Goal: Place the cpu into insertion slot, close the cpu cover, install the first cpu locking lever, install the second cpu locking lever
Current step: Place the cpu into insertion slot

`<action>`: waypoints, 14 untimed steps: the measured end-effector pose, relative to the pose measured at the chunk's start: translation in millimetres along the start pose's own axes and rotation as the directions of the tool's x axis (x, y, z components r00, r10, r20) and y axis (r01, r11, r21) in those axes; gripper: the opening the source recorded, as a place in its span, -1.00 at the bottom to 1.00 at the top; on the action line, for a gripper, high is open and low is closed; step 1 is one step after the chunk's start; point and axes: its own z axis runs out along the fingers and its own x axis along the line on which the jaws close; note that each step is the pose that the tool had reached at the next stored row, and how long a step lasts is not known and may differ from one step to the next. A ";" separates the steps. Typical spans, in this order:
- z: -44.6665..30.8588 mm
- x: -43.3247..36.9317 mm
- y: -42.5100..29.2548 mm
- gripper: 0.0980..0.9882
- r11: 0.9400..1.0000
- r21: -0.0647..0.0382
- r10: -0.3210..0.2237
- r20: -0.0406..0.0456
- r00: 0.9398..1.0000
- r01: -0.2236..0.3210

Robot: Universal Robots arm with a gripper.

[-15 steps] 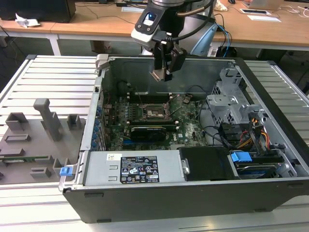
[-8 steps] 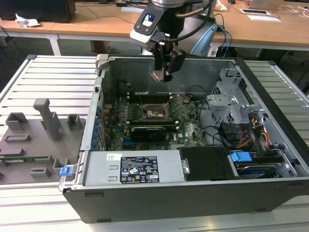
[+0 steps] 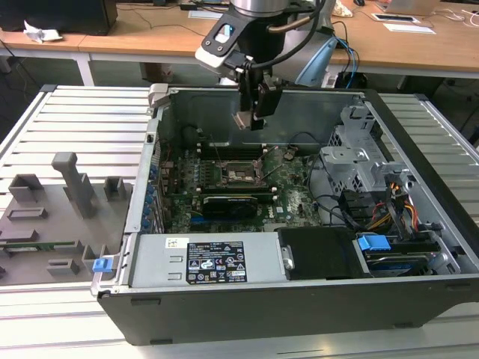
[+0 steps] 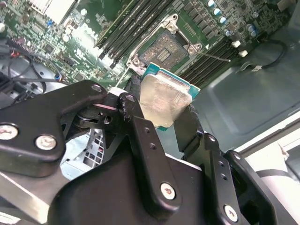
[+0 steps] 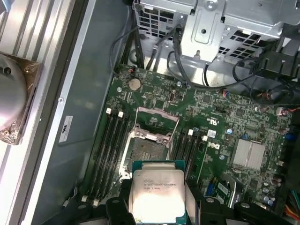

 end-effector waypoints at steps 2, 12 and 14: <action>0.7 0.0 0.0 -0.03 1.000 0.001 0.014 0.000 1.000 -0.014; 12.0 -0.5 -0.7 -0.03 0.999 0.000 0.040 0.004 0.999 -0.040; 13.3 -0.5 -0.8 -0.03 0.993 -0.004 0.114 0.008 0.993 -0.114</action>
